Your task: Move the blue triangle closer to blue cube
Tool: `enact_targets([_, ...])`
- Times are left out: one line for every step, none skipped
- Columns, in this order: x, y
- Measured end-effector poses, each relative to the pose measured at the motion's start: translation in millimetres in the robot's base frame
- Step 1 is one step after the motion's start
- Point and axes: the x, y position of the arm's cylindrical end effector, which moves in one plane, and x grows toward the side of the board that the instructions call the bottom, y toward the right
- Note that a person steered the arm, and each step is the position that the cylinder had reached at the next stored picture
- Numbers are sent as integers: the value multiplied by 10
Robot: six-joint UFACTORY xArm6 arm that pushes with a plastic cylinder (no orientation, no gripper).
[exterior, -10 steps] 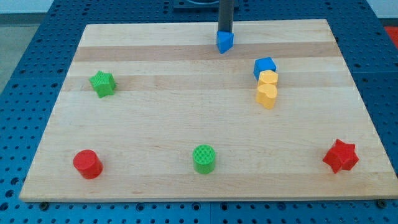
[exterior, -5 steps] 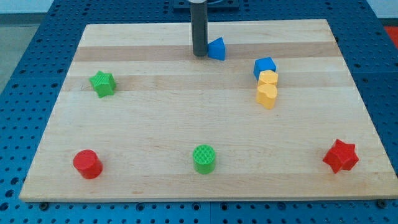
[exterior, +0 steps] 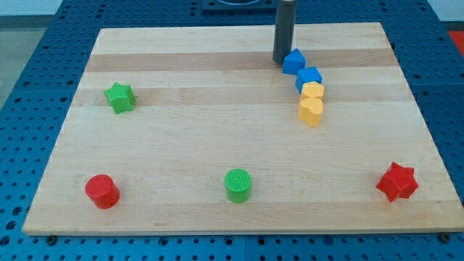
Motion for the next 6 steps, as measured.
enact_targets([107, 52])
enact_targets([120, 52])
enact_targets([120, 56])
enact_targets([120, 85])
enact_targets([120, 85])
enact_targets([137, -227])
